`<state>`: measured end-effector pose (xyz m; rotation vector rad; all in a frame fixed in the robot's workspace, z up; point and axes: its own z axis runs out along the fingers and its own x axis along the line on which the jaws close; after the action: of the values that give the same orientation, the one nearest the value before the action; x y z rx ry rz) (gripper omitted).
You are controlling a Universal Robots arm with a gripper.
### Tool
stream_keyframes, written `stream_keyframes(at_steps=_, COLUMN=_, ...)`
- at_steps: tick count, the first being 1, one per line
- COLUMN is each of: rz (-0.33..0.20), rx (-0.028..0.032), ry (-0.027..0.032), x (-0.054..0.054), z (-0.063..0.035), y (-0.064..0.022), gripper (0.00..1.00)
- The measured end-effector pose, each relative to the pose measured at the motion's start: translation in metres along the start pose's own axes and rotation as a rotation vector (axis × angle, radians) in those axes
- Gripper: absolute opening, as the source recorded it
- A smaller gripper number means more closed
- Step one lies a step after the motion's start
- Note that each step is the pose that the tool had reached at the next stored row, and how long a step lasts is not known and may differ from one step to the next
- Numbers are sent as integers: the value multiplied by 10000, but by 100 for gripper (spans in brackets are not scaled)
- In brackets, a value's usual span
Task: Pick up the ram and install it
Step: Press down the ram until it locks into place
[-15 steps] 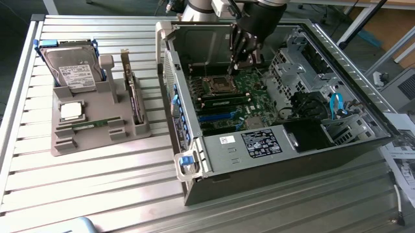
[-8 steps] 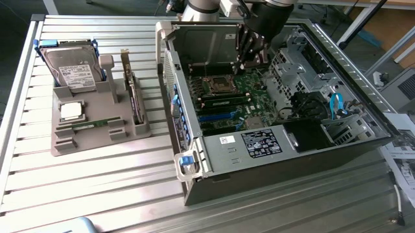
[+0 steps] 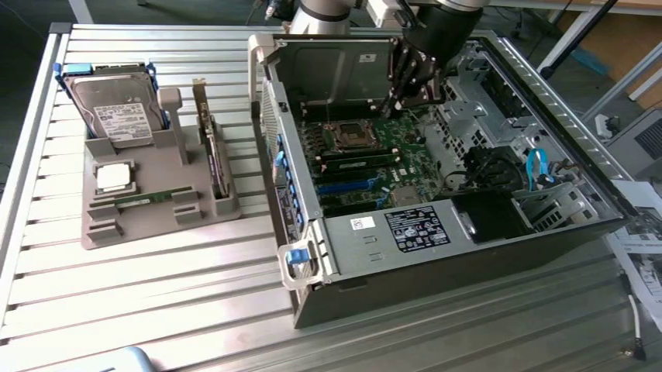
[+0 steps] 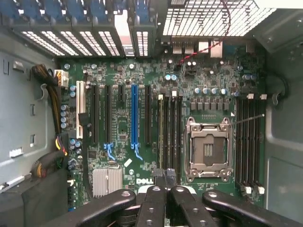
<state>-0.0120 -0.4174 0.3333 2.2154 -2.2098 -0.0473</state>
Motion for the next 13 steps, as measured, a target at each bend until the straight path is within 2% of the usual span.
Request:
stream_keyframes(at_steps=4, rz=1, rx=1, ry=-2, x=-1, z=-2, y=0, gripper=10)
stream_keyframes(at_steps=13, rz=1, rx=1, ry=1, x=-2, z=-142, y=4, gripper=10)
